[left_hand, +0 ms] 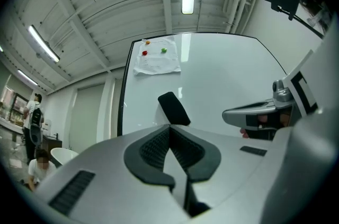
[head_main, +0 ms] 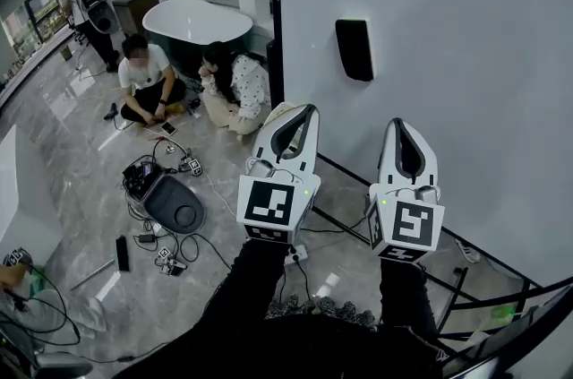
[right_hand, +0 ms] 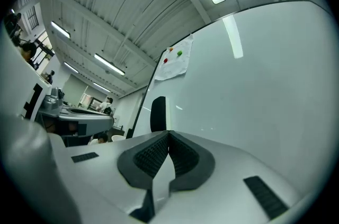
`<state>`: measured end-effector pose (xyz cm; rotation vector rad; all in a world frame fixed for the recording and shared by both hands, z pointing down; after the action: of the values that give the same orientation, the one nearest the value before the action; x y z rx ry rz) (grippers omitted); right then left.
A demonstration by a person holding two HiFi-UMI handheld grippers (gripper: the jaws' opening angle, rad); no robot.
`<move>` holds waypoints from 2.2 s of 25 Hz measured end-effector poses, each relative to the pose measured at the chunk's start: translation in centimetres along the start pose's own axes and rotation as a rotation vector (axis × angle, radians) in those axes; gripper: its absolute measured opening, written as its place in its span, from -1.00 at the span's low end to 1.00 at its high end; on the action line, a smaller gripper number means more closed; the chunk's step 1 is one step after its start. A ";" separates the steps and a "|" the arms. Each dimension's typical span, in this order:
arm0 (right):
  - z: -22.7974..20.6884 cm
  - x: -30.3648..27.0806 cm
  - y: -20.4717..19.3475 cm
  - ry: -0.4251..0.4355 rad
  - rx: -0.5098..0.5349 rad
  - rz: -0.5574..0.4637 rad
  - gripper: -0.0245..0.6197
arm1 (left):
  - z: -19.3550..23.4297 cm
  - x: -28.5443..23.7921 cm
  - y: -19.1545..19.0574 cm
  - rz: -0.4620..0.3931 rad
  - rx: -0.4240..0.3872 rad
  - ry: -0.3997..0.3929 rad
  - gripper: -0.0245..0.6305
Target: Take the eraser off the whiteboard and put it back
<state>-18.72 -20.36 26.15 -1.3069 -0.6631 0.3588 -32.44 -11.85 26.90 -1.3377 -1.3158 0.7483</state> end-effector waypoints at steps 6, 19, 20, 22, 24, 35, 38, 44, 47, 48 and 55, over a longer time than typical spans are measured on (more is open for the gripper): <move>2.9 -2.2 -0.1 -0.129 0.011 0.009 -0.90 | 3.8 -1.9 -0.5 -0.018 0.000 -0.152 -0.91; 6.2 -3.8 0.6 -0.286 0.074 0.021 -0.90 | 7.3 -4.0 -2.1 -0.071 0.072 -0.315 -0.91; 6.4 -3.8 0.7 -0.295 0.075 0.020 -0.90 | 7.4 -4.0 -2.1 -0.073 0.073 -0.322 -0.91; 6.7 -4.0 0.8 -0.312 0.074 0.013 -0.90 | 7.7 -4.1 -2.1 -0.081 0.076 -0.337 -0.91; 7.0 -4.1 0.9 -0.327 0.076 0.004 -0.90 | 8.0 -4.2 -2.0 -0.089 0.078 -0.353 -0.91; 7.3 -6.3 0.7 -0.372 0.142 0.039 -0.66 | 8.7 -5.3 -2.4 -0.103 0.093 -0.415 -0.91; 7.2 -7.2 0.8 -0.379 0.143 0.040 -0.46 | 8.9 -5.7 -2.6 -0.102 0.097 -0.419 -0.91; 6.6 -9.3 -0.2 -0.374 0.148 0.092 -0.09 | 9.5 -6.2 -2.7 -0.102 0.100 -0.415 -0.91; 6.1 -10.2 -0.5 -0.398 0.172 0.112 -0.05 | 9.7 -6.4 -2.9 -0.100 0.100 -0.415 -0.91; 5.9 -10.5 -0.4 -0.406 0.179 0.115 -0.05 | 9.8 -6.5 -2.9 -0.099 0.100 -0.414 -0.91; 5.3 -12.1 -0.9 -0.460 0.265 0.135 -0.05 | 9.6 -6.7 -3.4 -0.086 0.106 -0.423 -0.91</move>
<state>-31.39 -23.72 24.62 -1.0221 -0.8792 0.8453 -43.71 -16.39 26.27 -1.0643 -1.6281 1.0647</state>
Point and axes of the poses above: the fingertips, and each gripper's own axes: x backward along the fingers, z to its left, y out of its top, the point moved 5 cm from there along x, backward along the fingers, and after that the axes turned 4 degrees about -x, right-handed, at the moved point
